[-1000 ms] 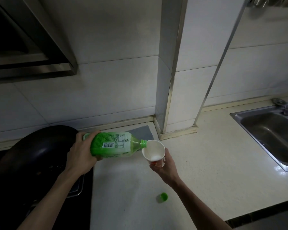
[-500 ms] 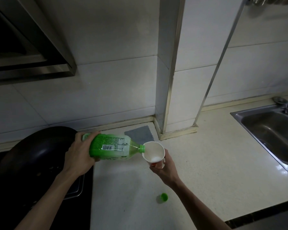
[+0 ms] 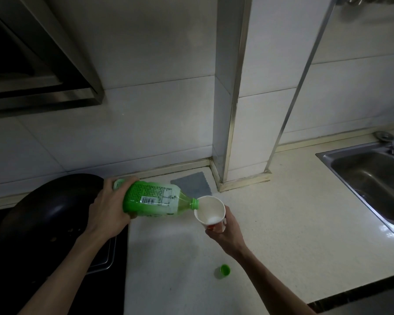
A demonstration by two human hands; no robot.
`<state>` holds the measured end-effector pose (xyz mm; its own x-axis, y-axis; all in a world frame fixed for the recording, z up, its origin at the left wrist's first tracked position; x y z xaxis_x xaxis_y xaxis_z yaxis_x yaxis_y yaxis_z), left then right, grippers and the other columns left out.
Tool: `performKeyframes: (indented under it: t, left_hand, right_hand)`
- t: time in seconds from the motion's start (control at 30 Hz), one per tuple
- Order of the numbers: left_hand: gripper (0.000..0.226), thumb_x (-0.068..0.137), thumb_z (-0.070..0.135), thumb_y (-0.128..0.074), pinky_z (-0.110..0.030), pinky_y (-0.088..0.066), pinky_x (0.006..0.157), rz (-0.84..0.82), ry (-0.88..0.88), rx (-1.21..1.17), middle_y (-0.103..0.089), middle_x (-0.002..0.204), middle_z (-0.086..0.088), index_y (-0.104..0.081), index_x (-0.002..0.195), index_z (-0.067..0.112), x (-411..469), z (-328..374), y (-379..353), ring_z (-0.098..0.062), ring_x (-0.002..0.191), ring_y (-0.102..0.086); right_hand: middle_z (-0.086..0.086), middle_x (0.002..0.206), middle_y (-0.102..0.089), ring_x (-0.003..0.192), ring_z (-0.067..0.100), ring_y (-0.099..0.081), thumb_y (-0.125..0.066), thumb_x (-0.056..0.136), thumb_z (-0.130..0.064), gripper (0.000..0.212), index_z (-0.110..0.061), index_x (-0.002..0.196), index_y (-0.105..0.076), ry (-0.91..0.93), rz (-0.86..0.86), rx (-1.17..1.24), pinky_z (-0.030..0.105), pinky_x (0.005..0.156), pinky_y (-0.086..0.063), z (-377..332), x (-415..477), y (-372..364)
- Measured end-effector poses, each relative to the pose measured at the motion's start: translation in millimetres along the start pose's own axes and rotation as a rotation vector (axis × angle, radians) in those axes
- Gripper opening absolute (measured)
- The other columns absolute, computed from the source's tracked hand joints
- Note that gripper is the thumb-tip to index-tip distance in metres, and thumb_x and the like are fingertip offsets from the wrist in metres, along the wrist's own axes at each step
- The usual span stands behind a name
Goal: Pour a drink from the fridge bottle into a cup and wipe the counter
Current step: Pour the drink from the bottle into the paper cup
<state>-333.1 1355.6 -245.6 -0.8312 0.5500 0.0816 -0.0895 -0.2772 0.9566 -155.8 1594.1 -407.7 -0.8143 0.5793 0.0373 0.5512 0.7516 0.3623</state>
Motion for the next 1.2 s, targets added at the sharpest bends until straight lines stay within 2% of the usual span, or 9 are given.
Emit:
performKeyframes:
  t: [0.13, 0.43, 0.83, 1.07, 1.2]
  left_hand:
    - [0.093, 0.055, 0.019, -0.087, -0.047, -0.054, 0.075, 0.009, -0.013, 0.028, -0.037, 0.133, -0.008, -0.046, 0.136, 0.037, 0.4, 0.5, 2.6, -0.040, 0.104, -0.057]
    - [0.092, 0.056, 0.018, -0.087, -0.045, -0.054, 0.072, 0.017, -0.022, 0.047, -0.037, 0.130, -0.008, -0.045, 0.136, 0.038, 2.6, -0.2, 5.8, -0.038, 0.103, -0.057]
    - [0.085, 0.061, 0.018, -0.084, -0.046, -0.052, 0.070, 0.036, -0.035, 0.089, -0.038, 0.131, -0.011, -0.047, 0.136, 0.036, 2.9, 4.7, 14.3, -0.038, 0.105, -0.054]
    - [0.088, 0.060, 0.014, -0.085, -0.044, -0.052, 0.068, 0.043, -0.038, 0.085, -0.038, 0.129, -0.010, -0.047, 0.136, 0.037, 0.3, 2.2, 16.2, -0.038, 0.102, -0.055]
    - [0.088, 0.059, 0.016, -0.086, -0.046, -0.051, 0.068, 0.047, -0.025, 0.099, -0.038, 0.129, -0.011, -0.047, 0.136, 0.037, -0.6, -1.1, 17.5, -0.039, 0.103, -0.054]
  right_hand:
    - [-0.007, 0.124, -0.056, 0.114, 0.007, -0.053, -0.079, 0.065, -0.032, 0.076, -0.022, 0.133, -0.046, 0.002, 0.001, -0.015, 0.031, 0.094, -0.052, 0.7, 0.1, 0.7]
    - [-0.006, 0.124, -0.056, 0.114, 0.011, -0.053, -0.081, 0.064, -0.029, 0.077, -0.021, 0.133, -0.047, 0.002, -0.027, -0.067, 0.039, 0.094, -0.052, 6.9, 2.2, -5.1]
    - [-0.009, 0.126, -0.054, 0.116, 0.009, -0.051, -0.084, 0.066, -0.027, 0.079, -0.027, 0.135, -0.044, 0.004, -0.038, -0.088, 0.033, 0.097, -0.050, 10.6, -2.6, -11.6]
    - [-0.006, 0.125, -0.055, 0.114, 0.010, -0.052, -0.086, 0.067, -0.020, 0.078, -0.019, 0.134, -0.045, -0.005, -0.020, -0.057, 0.026, 0.095, -0.048, 7.6, -4.6, -6.0]
    - [-0.002, 0.126, -0.057, 0.114, 0.012, -0.053, -0.085, 0.066, -0.023, 0.077, -0.018, 0.133, -0.046, -0.012, -0.014, -0.042, 0.025, 0.094, -0.048, 9.1, -7.5, -3.3]
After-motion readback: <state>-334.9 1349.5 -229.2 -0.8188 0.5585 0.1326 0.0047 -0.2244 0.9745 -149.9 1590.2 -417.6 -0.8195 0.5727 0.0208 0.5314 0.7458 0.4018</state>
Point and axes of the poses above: each hand's wrist, its own x-axis towards the middle knuckle, its own y-axis out of the back of the hand, z = x × y, the point moved 8 cm from there along x, towards the middle knuckle
